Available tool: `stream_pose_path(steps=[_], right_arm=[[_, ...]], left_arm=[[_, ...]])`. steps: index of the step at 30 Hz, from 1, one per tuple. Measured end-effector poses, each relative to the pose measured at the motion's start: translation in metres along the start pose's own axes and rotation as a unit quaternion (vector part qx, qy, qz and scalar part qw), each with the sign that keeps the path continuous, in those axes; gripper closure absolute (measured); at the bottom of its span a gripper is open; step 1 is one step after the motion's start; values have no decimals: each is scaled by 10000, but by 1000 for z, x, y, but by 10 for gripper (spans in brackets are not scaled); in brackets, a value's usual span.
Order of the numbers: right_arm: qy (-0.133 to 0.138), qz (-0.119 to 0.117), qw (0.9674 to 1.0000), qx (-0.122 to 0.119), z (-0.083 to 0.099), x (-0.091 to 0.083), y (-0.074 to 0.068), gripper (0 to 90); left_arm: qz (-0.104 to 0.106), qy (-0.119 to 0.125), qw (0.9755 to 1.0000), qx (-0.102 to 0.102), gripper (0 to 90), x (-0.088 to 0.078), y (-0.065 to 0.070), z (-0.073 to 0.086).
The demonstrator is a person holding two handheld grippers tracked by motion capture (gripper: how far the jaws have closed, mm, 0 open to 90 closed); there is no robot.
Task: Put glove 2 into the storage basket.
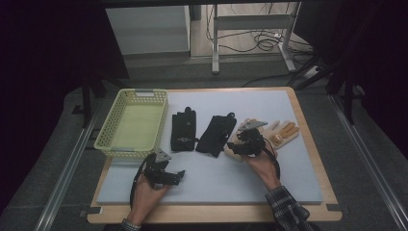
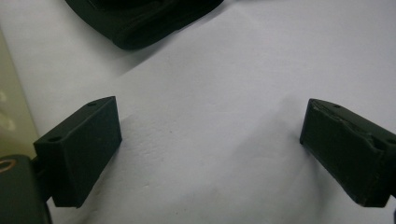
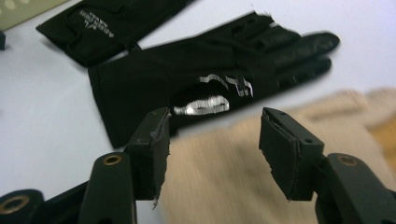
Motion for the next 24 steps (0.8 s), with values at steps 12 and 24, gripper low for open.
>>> stream_pose_path(steps=[12,24], right_arm=[[-159,180,9996,166,-33,56,10,232],[-556,71,9984,113,-29,84,8,580]], left_arm=[[1,8,10000,-9,57,0,0,0],[0,9,10000,-7,56,0,0,0]])
Point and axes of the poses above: each handheld gripper's, and its own axes: x roughly forward along the jaws, z roughly out of its underside, y roughly to its right, the point moved 7 cm from there along x, roughly forward along the jaws, and after that the axes turned 1 degree about y, right-handed, at the moved point
